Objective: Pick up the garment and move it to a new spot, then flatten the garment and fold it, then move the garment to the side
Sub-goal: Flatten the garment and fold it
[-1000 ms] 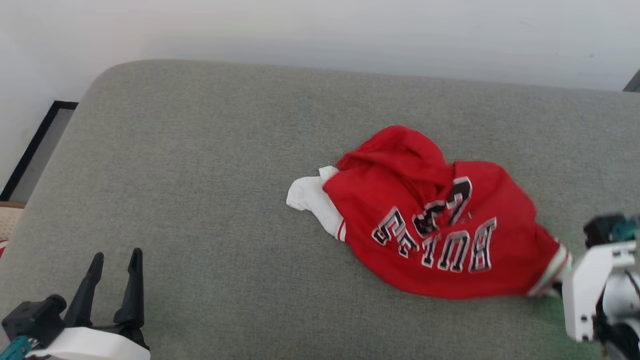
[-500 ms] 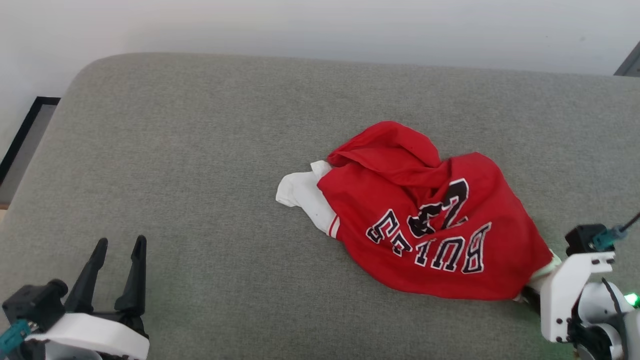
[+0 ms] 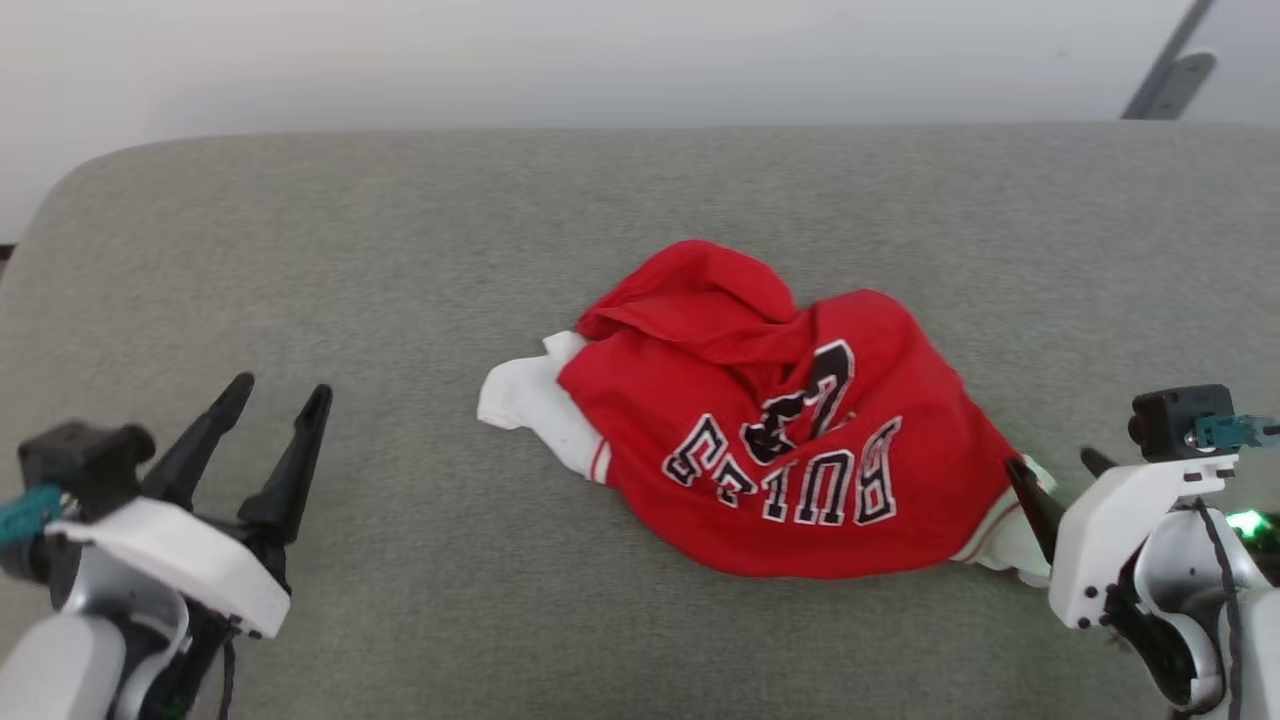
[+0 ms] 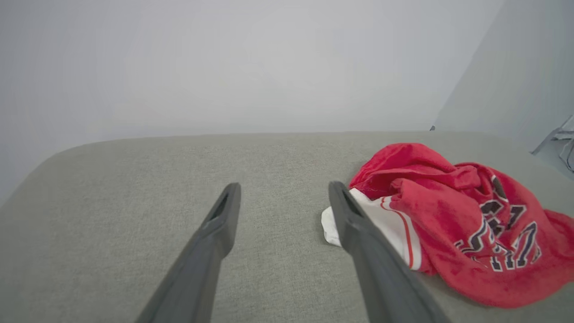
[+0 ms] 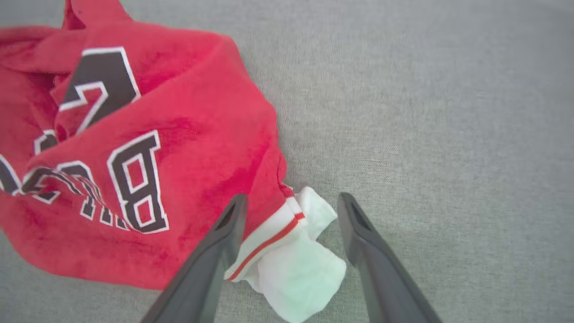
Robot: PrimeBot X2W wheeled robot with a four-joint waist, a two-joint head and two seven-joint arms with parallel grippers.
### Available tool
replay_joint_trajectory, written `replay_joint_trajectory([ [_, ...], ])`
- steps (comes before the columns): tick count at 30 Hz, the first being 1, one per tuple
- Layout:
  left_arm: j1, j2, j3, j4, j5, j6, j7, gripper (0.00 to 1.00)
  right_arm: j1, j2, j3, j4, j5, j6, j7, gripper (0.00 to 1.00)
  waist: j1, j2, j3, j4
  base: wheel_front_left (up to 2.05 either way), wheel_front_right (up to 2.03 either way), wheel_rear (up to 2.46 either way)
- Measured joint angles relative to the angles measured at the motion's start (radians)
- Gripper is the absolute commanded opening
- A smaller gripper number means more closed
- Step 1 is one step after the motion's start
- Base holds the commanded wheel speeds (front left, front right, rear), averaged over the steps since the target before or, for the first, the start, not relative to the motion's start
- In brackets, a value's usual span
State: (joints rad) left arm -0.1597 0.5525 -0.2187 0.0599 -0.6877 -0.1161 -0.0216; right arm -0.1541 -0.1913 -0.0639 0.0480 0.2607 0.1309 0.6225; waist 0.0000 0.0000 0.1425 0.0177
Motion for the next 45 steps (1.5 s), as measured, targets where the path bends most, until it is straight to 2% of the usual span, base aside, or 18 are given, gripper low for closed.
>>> replay_joint_trajectory([
  [11,-0.201,0.091,-0.174,-0.044,-0.080,-0.010,0.264,1.00,-0.005,0.088,0.029,-0.037,-0.076,0.000,-0.344,1.00,0.0000,0.0000,0.008,-0.113,0.00,0.00,0.00],
  [18,-0.369,0.123,-0.316,-0.028,-0.163,-0.011,0.410,1.00,-0.043,0.127,0.036,0.016,-0.132,0.000,-0.597,1.00,0.0000,0.0000,0.036,-0.181,0.00,0.00,0.00],
  [25,-0.501,0.131,-0.428,0.044,-0.224,-0.011,0.538,1.00,-0.065,0.136,0.050,0.074,-0.148,0.000,-0.672,1.00,0.0000,0.0000,0.066,-0.231,0.00,0.00,0.00],
  [30,-0.576,0.130,-0.502,0.112,-0.238,-0.011,0.627,1.00,-0.081,0.139,0.078,0.110,-0.113,0.000,-0.703,1.00,0.0000,0.0000,0.095,-0.264,0.00,0.00,0.00],
  [40,-0.673,0.105,-0.622,0.256,-0.237,-0.011,0.674,1.00,-0.121,0.140,0.156,0.154,-0.053,0.000,-0.755,1.00,0.0000,0.0000,0.167,-0.318,0.00,0.00,0.00],
  [41,-0.681,0.104,-0.633,0.265,-0.239,-0.011,0.674,0.37,-0.128,0.140,0.161,0.158,-0.049,0.000,-0.762,1.00,0.0000,0.0000,0.174,-0.324,0.00,0.00,0.00],
  [42,-0.688,0.103,-0.643,0.276,-0.246,-0.012,0.676,0.13,-0.134,0.140,0.165,0.163,-0.044,0.000,-0.767,1.00,0.0000,0.0000,0.181,-0.329,0.00,0.00,0.00],
  [43,-0.697,0.104,-0.654,0.285,-0.249,-0.012,0.676,0.00,-0.138,0.140,0.168,0.170,-0.039,0.000,-0.774,1.00,0.0000,0.0000,0.188,-0.333,0.00,0.00,0.00],
  [45,-0.715,0.105,-0.663,0.298,-0.260,-0.011,0.669,0.00,-0.143,0.140,0.173,0.182,-0.032,0.000,-0.786,1.00,0.0000,0.0000,0.200,-0.341,0.00,0.00,0.00],
])
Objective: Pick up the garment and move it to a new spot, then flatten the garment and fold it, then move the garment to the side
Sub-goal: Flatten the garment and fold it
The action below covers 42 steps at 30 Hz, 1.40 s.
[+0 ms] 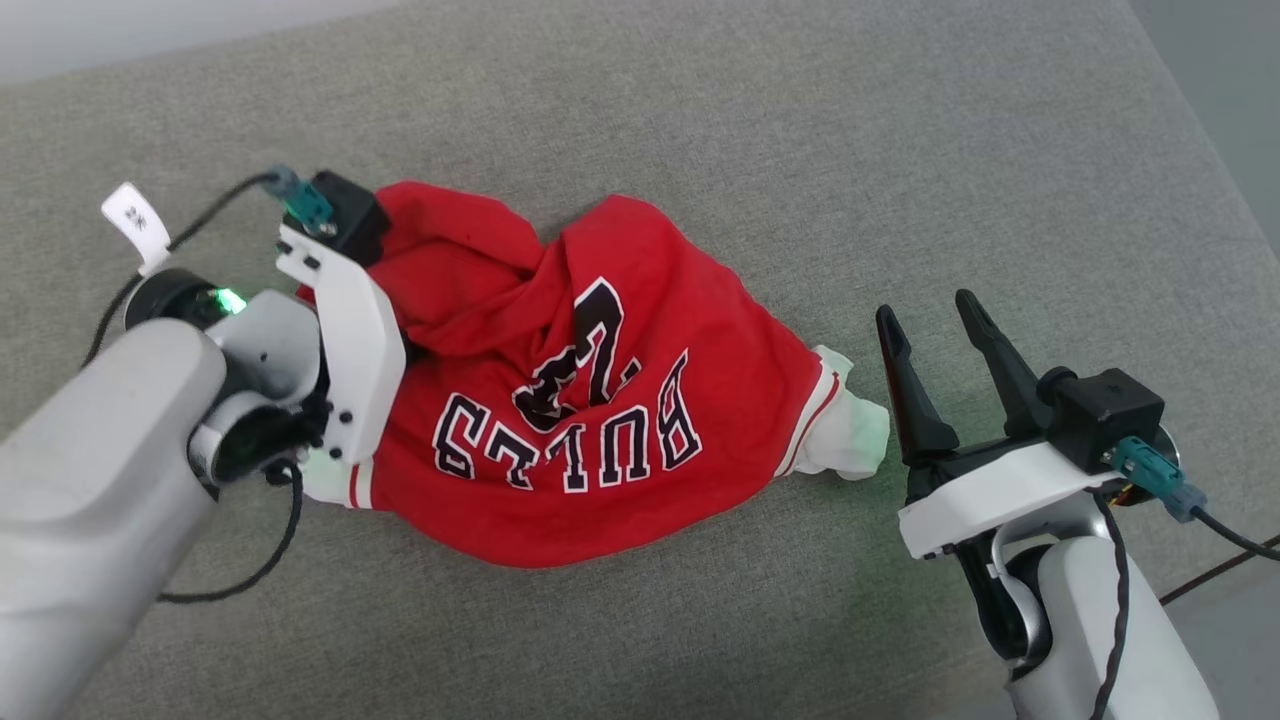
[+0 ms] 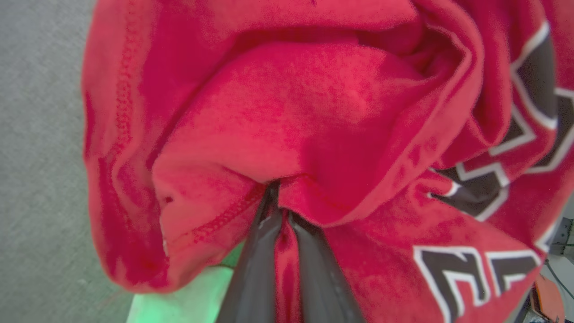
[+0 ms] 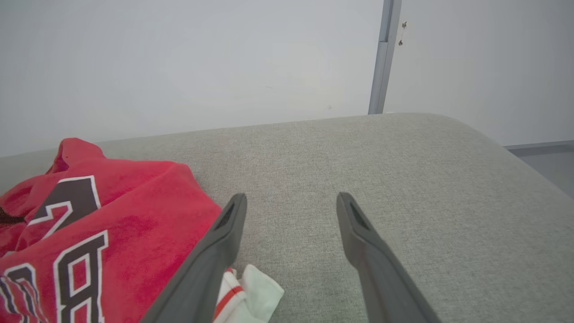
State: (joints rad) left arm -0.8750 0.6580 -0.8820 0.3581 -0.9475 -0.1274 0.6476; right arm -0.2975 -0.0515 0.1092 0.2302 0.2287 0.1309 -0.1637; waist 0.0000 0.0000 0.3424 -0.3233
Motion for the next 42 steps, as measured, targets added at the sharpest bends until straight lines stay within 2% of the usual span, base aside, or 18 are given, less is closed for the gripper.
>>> replay_joint_trajectory([
  [10,-0.170,0.012,0.022,0.030,-0.036,0.000,-0.065,0.00,-0.010,0.000,-0.010,0.034,0.018,0.000,-0.032,1.00,0.0000,0.0000,0.030,0.000,0.00,0.00,0.00],
  [16,-0.278,0.010,0.028,0.068,0.026,0.000,-0.159,0.00,-0.038,0.000,0.024,0.040,0.039,0.000,-0.045,1.00,0.0000,0.0000,0.058,-0.022,0.00,0.00,0.00],
  [24,-0.362,0.002,-0.020,0.215,0.121,0.000,-0.305,0.00,-0.067,0.000,0.067,0.053,0.069,0.000,-0.066,1.00,0.0000,0.0000,0.113,-0.066,0.00,0.00,0.00],
  [26,-0.359,-0.001,-0.051,0.250,0.121,0.000,-0.304,0.09,-0.067,0.000,0.076,0.062,0.071,0.000,-0.068,1.00,0.0000,0.0000,0.124,-0.072,0.00,0.00,0.00],
  [27,-0.357,-0.004,-0.061,0.265,0.114,0.000,-0.300,0.36,-0.069,0.000,0.079,0.065,0.073,0.000,-0.072,1.00,0.0000,0.0000,0.128,-0.073,0.00,0.00,0.00],
  [28,-0.353,-0.008,-0.068,0.281,0.091,0.000,-0.289,0.58,-0.074,0.000,0.081,0.068,0.076,0.000,-0.074,1.00,0.0000,0.0000,0.130,-0.073,0.00,0.00,0.00],
  [29,-0.351,-0.009,-0.079,0.287,0.084,0.000,-0.285,0.98,-0.079,0.000,0.083,0.070,0.078,0.000,-0.075,1.00,0.0000,0.0000,0.131,-0.071,0.00,0.00,0.00],
  [34,-0.351,-0.008,-0.112,0.269,0.000,0.000,-0.253,1.00,-0.083,0.001,0.075,0.087,0.063,0.000,-0.077,1.00,0.0000,0.0000,0.121,-0.044,0.00,0.00,0.00],
  [42,-0.336,0.044,-0.151,0.181,-0.121,0.000,-0.175,1.00,-0.069,0.001,0.011,0.090,0.016,0.000,-0.073,1.00,0.0000,0.0000,0.062,0.021,0.00,0.00,0.00],
])
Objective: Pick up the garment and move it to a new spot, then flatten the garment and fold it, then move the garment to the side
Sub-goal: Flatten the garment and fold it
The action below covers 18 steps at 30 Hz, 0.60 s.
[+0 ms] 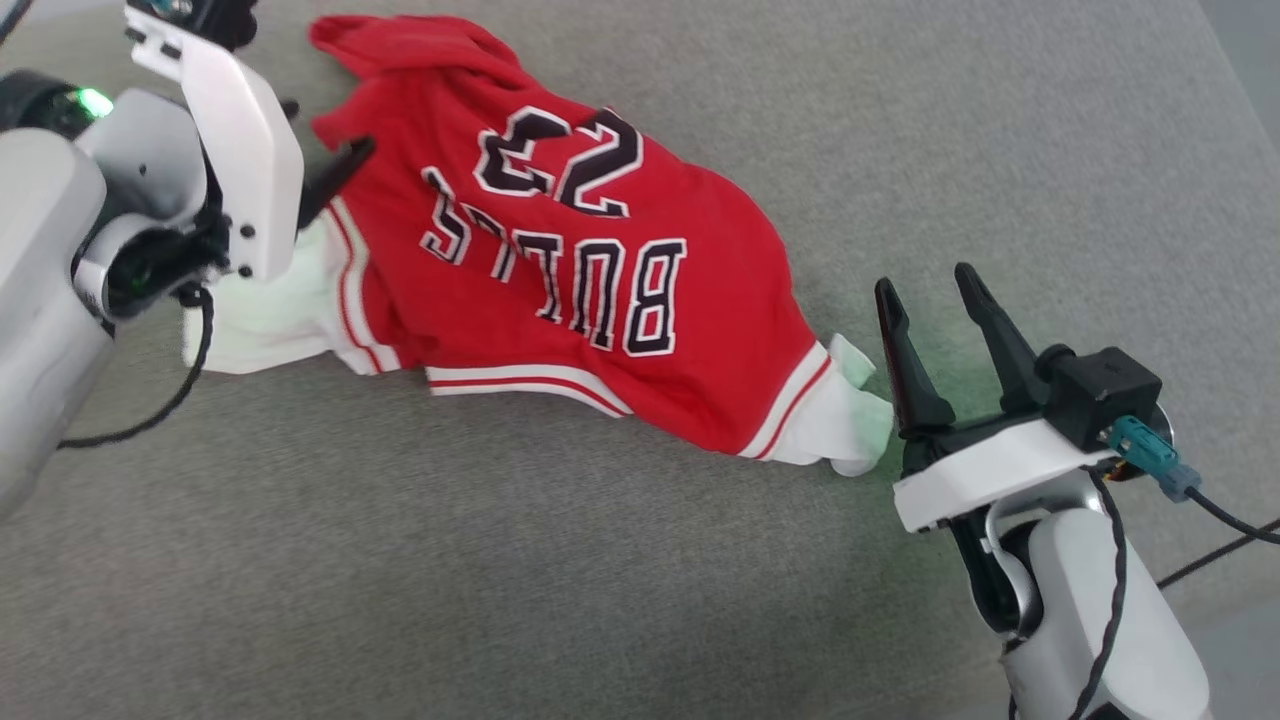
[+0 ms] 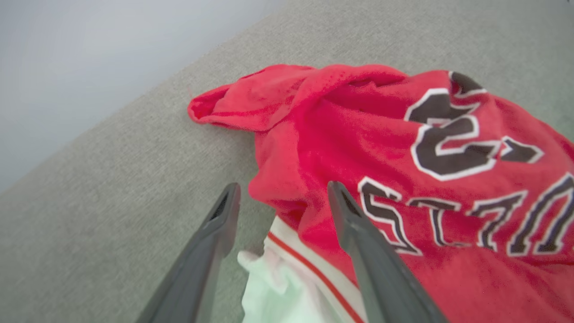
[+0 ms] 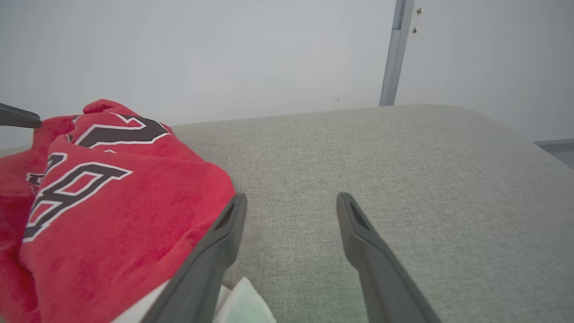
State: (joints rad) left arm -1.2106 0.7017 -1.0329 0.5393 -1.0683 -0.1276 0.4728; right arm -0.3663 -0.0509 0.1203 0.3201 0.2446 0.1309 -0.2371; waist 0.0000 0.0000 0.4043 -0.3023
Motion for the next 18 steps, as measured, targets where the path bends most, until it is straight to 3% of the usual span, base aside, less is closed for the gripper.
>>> replay_joint_trajectory([
  [5,0.039,0.023,-0.013,-0.036,-0.048,0.005,0.058,1.00,0.024,0.000,-0.029,-0.021,-0.027,0.000,0.028,1.00,0.0000,0.0000,-0.051,0.041,0.00,0.00,0.00],
  [10,0.090,0.053,-0.030,-0.070,-0.087,0.053,0.140,1.00,0.049,0.000,-0.034,-0.049,-0.042,0.000,0.059,1.00,0.0000,0.0000,-0.093,0.073,0.00,0.00,0.00],
  [18,0.156,0.071,-0.033,-0.061,-0.109,0.088,0.131,1.00,0.059,0.000,-0.025,-0.094,-0.048,0.000,0.089,1.00,0.0000,0.0000,-0.095,0.079,0.00,0.00,0.00],
])
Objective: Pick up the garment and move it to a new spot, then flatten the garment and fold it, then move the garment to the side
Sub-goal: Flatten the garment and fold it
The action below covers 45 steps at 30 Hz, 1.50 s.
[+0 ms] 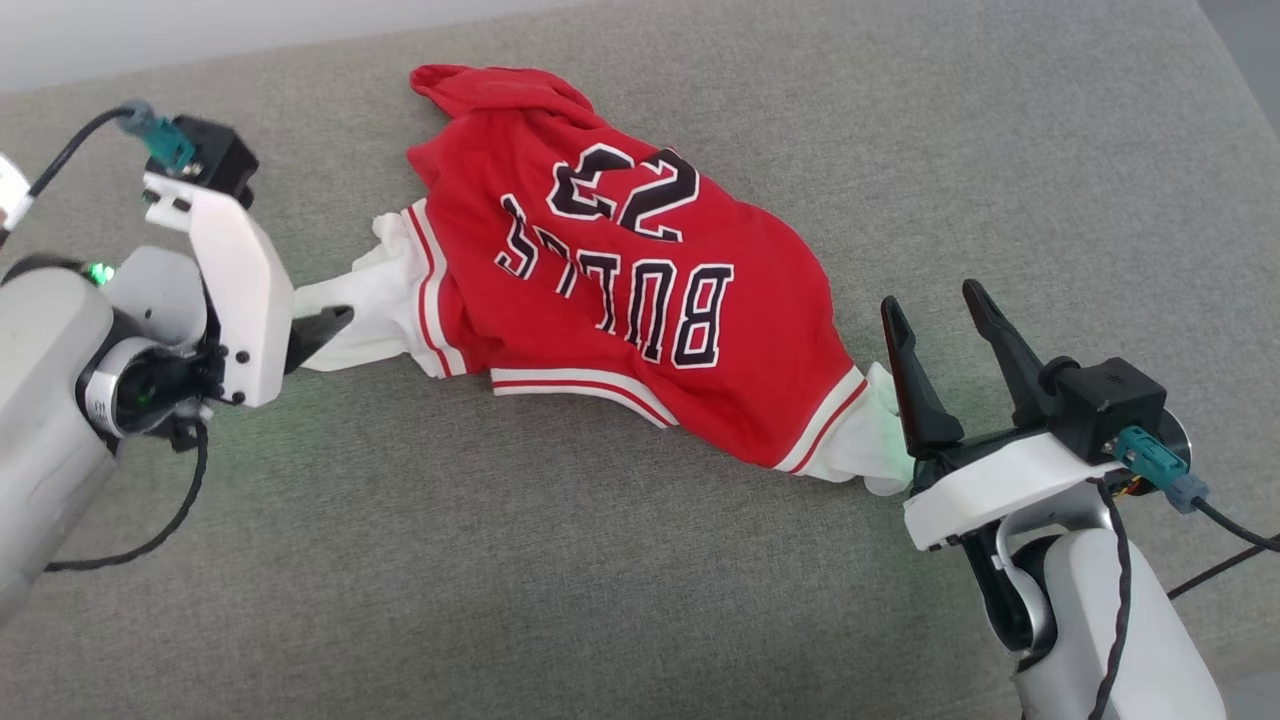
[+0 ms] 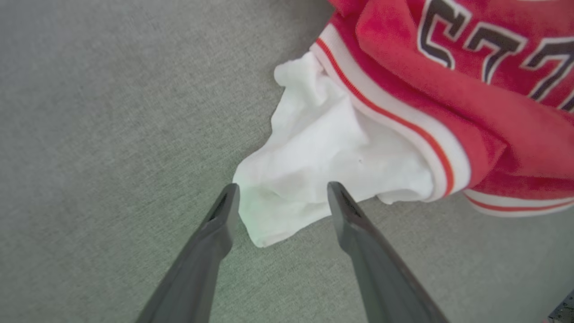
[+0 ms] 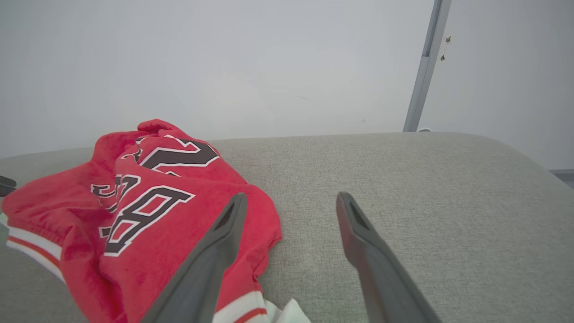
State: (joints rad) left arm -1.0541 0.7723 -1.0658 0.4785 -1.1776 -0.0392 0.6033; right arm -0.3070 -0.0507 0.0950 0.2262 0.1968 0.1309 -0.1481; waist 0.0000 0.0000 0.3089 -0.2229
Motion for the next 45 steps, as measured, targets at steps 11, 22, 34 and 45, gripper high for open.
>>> replay_joint_trajectory([
  [11,0.038,-0.049,0.004,0.170,-0.027,-0.006,-0.036,1.00,0.003,0.000,0.008,-0.053,-0.003,0.000,0.008,1.00,0.0000,0.0000,0.037,-0.020,0.00,0.00,0.00],
  [22,0.034,-0.086,0.016,0.252,-0.073,-0.053,-0.022,0.00,0.004,0.000,-0.030,-0.108,-0.024,0.000,-0.003,1.00,0.0000,0.0000,0.017,0.019,0.00,0.00,0.00],
  [34,0.092,0.019,0.031,0.158,-0.109,-0.014,-0.002,0.00,0.029,0.000,-0.094,-0.164,-0.061,0.000,-0.011,1.00,0.0000,0.0000,-0.048,0.113,0.00,0.00,0.00],
  [45,0.257,0.225,0.060,-0.040,-0.210,0.136,0.052,0.00,0.051,0.000,-0.131,-0.206,-0.076,0.000,0.007,1.00,0.0000,0.0000,-0.087,0.186,0.00,0.00,0.00],
])
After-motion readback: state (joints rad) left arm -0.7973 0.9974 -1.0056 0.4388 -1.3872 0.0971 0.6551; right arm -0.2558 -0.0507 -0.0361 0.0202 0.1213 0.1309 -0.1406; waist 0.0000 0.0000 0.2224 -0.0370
